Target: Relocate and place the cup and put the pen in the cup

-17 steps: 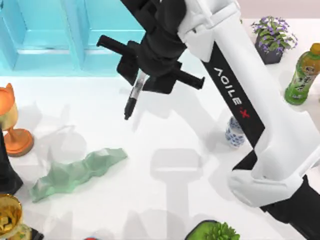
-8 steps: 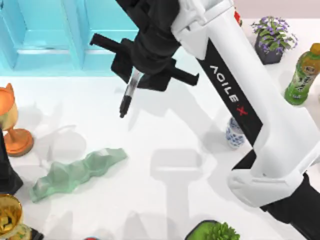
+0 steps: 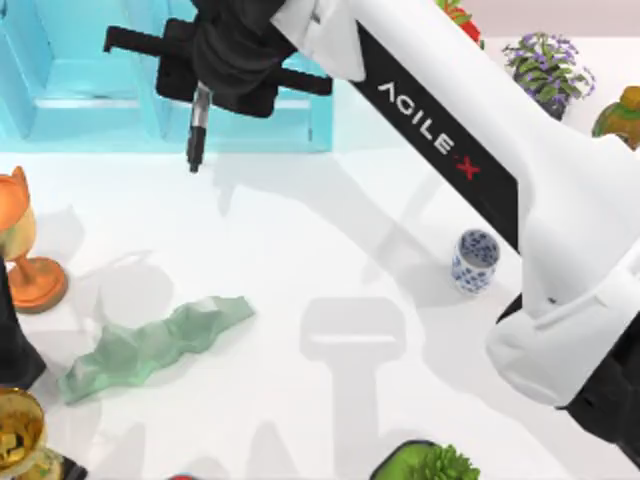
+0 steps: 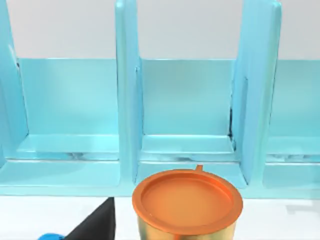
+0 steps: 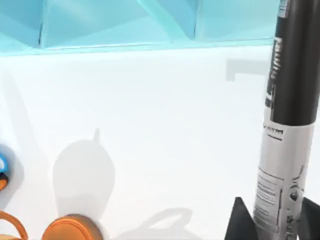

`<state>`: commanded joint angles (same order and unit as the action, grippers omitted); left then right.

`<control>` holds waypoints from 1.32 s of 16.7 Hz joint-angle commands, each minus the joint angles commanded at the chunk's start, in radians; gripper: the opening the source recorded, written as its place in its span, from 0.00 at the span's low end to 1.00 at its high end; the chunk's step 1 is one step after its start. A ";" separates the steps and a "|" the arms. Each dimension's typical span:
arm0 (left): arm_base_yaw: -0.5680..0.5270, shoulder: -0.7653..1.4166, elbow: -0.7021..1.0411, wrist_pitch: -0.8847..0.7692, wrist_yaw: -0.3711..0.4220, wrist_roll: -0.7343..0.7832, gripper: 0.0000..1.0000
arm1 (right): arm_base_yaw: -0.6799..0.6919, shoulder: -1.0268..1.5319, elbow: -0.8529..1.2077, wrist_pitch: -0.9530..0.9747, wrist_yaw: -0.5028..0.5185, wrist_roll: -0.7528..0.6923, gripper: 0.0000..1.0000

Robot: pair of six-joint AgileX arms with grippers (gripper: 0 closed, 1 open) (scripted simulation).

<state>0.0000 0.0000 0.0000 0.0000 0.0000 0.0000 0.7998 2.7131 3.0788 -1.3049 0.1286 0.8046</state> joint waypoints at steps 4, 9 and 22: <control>0.000 0.000 0.000 0.000 0.000 0.000 1.00 | 0.012 -0.236 -0.458 0.384 0.116 -0.149 0.00; 0.000 0.000 0.000 0.000 0.000 0.000 1.00 | 0.015 -0.566 -1.110 0.913 0.280 -0.346 0.00; 0.000 0.000 0.000 0.000 0.000 0.000 1.00 | 0.033 -1.314 -2.509 2.081 0.610 -0.759 0.00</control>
<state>0.0000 0.0000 0.0000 0.0000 0.0000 0.0000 0.8327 1.3992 0.5703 0.7765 0.7387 0.0455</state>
